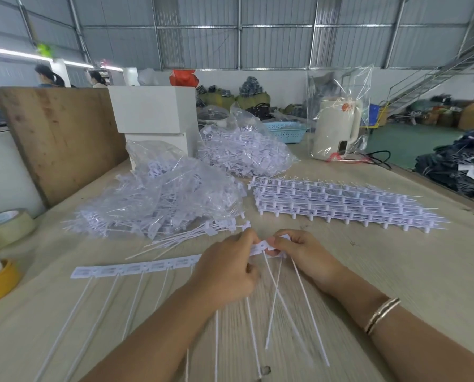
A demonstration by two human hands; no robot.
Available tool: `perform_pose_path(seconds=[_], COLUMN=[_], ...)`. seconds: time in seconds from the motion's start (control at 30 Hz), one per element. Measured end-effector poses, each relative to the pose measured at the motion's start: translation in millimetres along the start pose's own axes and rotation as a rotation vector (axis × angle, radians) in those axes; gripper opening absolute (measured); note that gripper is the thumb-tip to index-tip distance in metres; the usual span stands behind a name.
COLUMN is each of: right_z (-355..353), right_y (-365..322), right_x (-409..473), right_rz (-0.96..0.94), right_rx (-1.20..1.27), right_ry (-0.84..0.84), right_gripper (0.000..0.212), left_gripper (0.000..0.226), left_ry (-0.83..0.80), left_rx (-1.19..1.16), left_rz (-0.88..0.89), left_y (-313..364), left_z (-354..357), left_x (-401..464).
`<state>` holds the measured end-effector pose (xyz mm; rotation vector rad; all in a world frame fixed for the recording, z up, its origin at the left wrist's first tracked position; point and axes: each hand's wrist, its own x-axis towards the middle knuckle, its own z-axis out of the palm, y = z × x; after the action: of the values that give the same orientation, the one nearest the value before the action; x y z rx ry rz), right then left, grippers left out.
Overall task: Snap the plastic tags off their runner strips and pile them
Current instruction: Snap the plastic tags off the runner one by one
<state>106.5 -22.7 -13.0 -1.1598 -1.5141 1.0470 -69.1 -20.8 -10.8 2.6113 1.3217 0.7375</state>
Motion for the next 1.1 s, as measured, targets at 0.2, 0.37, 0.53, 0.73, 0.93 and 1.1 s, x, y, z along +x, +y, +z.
perform_pose_path(seconds=[0.2,0.37,0.53,0.73,0.93,1.1], right_z=[1.6,2.0,4.2,4.1,3.0,-9.4], right_y=[2.9,2.8,0.5,-3.0,1.4,3.7], right_x=[-1.2,-0.8,-1.9,-2.5,0.7,1.7], right_rz=[-0.014,-0.082,-0.16,-0.294,-0.28,-0.204], right_rx=[-0.115,-0.197,-0.2,-0.19,0.02,0.041], right_ry=[-0.061,-0.044,0.0,0.027,0.049,0.108], right_gripper=[0.023,0.015,0.018,0.018,0.021,0.02], left_gripper=[0.012,0.01,0.009,0.014,0.018,0.007], left_ry=[0.094,0.062,0.082,0.03,0.06,0.165], left_rx=[0.017,-0.084,-0.348,-0.732,-0.876,-0.835], left_rz=[-0.01,-0.003,0.032,-0.115,-0.134,-0.177], left_y=[-5.6,-11.4,-16.0,-10.7,-3.4,-14.2], left_z=[3.9,5.9,4.4,5.2,1.3,1.2], left_x=[4.3,5.2,5.6,8.5,12.6,8.4])
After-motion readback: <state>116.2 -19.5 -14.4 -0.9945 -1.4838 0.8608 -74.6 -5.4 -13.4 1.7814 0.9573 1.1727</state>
